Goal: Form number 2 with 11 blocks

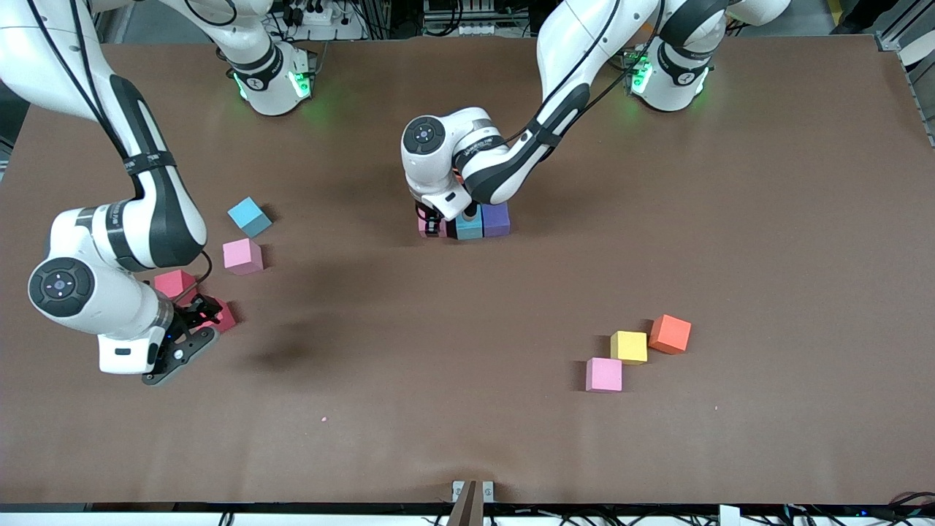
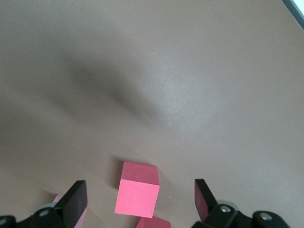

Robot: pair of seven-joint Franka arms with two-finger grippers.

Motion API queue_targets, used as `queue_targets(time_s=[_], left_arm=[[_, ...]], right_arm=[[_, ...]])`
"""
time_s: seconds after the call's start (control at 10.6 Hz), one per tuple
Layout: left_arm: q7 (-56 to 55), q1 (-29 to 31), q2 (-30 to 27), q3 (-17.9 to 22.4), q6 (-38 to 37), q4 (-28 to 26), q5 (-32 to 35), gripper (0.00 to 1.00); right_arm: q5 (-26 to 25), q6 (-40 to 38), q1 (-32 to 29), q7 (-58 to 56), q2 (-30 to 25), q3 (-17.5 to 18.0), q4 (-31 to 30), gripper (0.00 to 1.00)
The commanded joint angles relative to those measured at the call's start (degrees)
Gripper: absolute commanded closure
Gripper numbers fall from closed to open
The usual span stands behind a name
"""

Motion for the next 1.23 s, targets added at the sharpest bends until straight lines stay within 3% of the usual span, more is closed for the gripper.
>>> queue_targets(time_s=[0.0, 0.28, 0.38, 0.47, 0.66, 0.85, 1.13], left_arm=[[-1.57, 0.52, -3.13, 0.19, 0.56, -4.52, 2.14, 0.60], [-1.22, 1.49, -4.46, 0.10, 0.56, -6.38, 3.11, 0.59], [-1.22, 1.49, -4.46, 0.10, 0.56, -6.20, 3.11, 0.53], [-1.57, 1.49, -4.46, 0.10, 0.56, -6.03, 3.02, 0.01], [-1.13, 1.49, -4.55, 0.10, 0.38, -5.68, 3.02, 0.00], [-1.31, 1.49, -5.25, 0.10, 0.38, -4.27, 2.67, 0.00], [-0.61, 3.49, -9.37, 0.02, -0.23, -4.44, 2.32, 0.00]], right_arm=[[-5.97, -4.98, 4.37, 1.02, -0.49, 0.19, 4.04, 0.00], [-5.83, -4.41, 2.83, 1.90, 0.13, 0.09, 3.73, 0.00], [-5.83, -4.24, 2.65, 1.90, 0.13, 0.09, 3.73, 0.00], [-5.83, -4.24, 2.47, 1.90, 0.22, 0.09, 3.73, 0.00], [-4.87, -4.24, 1.95, 1.99, 0.48, 0.09, 3.64, 0.00], [6.23, -4.41, -2.16, 1.73, 1.79, 0.00, 3.29, 0.00], [7.88, -4.32, -4.30, 1.90, 2.24, -0.08, 0.75, 0.00]])
